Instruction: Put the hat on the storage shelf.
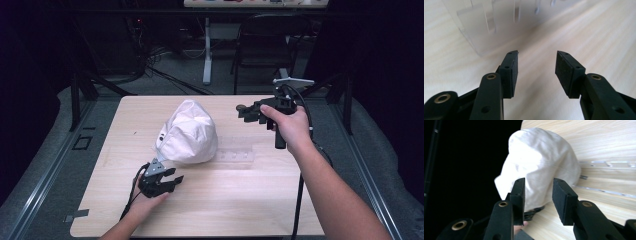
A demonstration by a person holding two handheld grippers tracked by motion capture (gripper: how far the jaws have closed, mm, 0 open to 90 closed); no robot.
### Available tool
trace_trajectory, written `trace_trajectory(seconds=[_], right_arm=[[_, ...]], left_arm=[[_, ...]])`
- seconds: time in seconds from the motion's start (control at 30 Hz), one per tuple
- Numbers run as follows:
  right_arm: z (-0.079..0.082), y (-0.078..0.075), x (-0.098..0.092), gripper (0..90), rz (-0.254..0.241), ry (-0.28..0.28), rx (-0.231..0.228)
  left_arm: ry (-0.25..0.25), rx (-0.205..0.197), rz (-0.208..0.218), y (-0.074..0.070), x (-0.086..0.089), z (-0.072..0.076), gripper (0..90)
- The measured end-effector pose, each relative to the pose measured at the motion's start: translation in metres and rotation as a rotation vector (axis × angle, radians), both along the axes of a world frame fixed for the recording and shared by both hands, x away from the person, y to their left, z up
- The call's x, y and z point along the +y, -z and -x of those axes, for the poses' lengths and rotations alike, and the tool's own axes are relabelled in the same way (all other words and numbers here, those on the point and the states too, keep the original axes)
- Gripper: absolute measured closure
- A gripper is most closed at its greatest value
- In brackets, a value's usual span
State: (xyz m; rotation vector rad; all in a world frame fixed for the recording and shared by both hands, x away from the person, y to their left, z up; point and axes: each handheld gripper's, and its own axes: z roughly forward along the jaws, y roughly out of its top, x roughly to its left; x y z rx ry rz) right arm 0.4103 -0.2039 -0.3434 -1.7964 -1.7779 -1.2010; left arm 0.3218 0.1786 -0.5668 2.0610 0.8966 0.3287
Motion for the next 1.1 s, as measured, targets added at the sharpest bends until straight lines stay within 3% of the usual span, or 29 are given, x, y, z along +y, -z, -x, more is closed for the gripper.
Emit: trace_trajectory(seconds=[0.13, 0.23, 0.47, 0.5, 0.7, 0.93, 1.1], right_arm=[[0.009, 0.003, -0.002, 63.0, 0.028, 0.002, -0.019], [0.02, 0.012, -0.004, 60.1, 0.081, -0.003, -0.061], [0.037, 0.033, -0.007, 59.1, 0.177, -0.009, -0.109], [0.045, 0.044, -0.009, 58.6, 0.209, -0.009, -0.148], [0.062, 0.078, -0.014, 56.0, 0.287, -0.032, -0.18], [0.079, 0.119, -0.021, 55.2, 0.286, -0.045, -0.178], [0.093, 0.142, -0.022, 55.7, 0.336, -0.044, -0.238]], left_arm=[[-0.007, 0.002, -0.007, 0.001, 0.005, 0.007, 51.5], [-0.016, 0.004, 0.006, 0.0, 0.011, 0.011, 50.9], [-0.042, -0.004, 0.029, -0.005, 0.02, 0.012, 50.4], [-0.055, -0.02, 0.02, -0.006, 0.022, 0.013, 50.4], [-0.081, -0.034, 0.018, -0.008, 0.03, 0.014, 50.4], [-0.099, -0.04, 0.016, -0.008, 0.036, 0.013, 50.4], [-0.098, -0.037, 0.006, -0.007, 0.037, 0.011, 50.4]])
